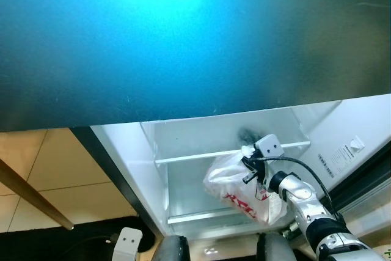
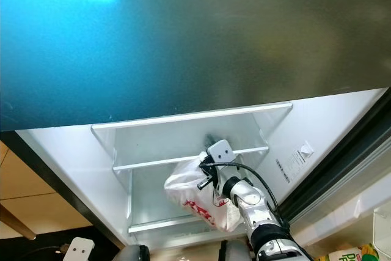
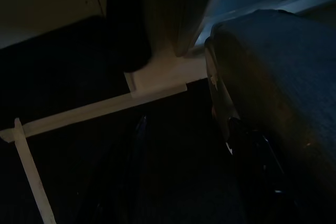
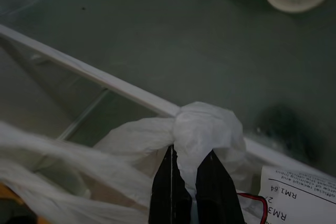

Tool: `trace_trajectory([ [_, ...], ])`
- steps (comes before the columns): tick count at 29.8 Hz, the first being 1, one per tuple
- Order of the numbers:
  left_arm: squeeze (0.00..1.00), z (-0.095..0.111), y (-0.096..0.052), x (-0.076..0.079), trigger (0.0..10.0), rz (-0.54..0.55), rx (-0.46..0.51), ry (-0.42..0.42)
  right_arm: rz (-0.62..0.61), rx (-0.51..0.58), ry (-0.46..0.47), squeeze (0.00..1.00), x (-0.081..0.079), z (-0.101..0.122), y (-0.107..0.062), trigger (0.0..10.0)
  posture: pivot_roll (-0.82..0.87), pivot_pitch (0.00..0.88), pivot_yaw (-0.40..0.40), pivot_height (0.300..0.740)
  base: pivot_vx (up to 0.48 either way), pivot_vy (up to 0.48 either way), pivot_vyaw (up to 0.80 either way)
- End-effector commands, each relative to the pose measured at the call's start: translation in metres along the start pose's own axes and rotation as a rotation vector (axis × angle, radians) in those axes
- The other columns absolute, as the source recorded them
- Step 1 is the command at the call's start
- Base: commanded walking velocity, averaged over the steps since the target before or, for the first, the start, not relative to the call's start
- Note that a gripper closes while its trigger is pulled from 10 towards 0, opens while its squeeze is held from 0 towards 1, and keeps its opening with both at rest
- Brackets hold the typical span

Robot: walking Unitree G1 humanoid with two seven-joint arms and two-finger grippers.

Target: Restocking fridge

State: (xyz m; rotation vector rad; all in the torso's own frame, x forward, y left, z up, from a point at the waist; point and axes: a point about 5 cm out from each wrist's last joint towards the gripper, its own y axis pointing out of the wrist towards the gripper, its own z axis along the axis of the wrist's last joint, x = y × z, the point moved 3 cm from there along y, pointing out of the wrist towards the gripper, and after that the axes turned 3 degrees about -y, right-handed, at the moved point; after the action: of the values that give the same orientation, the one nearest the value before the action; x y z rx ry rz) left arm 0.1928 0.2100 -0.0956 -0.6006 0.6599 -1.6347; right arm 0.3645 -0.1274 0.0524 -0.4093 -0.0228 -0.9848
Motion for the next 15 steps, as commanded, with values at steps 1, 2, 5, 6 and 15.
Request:
trace_trajectory([
  [1, 0.0, -0.009, -0.004, 0.002, 10.0, -0.015, -0.01, 0.006, 0.026, 0.015, -0.089, 0.0, -0.01, 0.005, 0.005, 10.0, 0.03, 0.242, -0.005, 0.588, 0.0, 0.0, 0.0],
  [2, 0.0, -0.009, -0.004, 0.002, 10.0, -0.015, -0.01, 0.006, 0.026, 0.015, -0.089, 0.0, -0.01, 0.005, 0.005, 10.0, 0.03, 0.242, -0.005, 0.588, 0.0, 0.0, 0.0],
  [5, 0.0, -0.008, -0.004, 0.005, 10.0, -0.021, 0.0, 0.011, 0.047, 0.029, -0.154, 0.0, -0.017, 0.008, 0.007, 10.0, 0.03, 0.248, -0.004, 0.588, 0.0, 0.0, 0.0],
  [6, 0.0, -0.007, -0.003, 0.007, 10.0, -0.026, 0.007, 0.014, 0.063, 0.05, -0.199, 0.0, -0.022, 0.012, 0.009, 10.0, 0.03, 0.248, -0.004, 0.588, 0.0, 0.0, 0.0],
  [15, 0.0, -0.002, -0.001, 0.015, 10.0, -0.046, 0.03, 0.022, -0.004, 0.196, -0.344, 0.0, -0.032, 0.029, 0.009, 10.0, 0.03, 0.244, -0.003, 0.588, 0.0, 0.0, 0.0],
])
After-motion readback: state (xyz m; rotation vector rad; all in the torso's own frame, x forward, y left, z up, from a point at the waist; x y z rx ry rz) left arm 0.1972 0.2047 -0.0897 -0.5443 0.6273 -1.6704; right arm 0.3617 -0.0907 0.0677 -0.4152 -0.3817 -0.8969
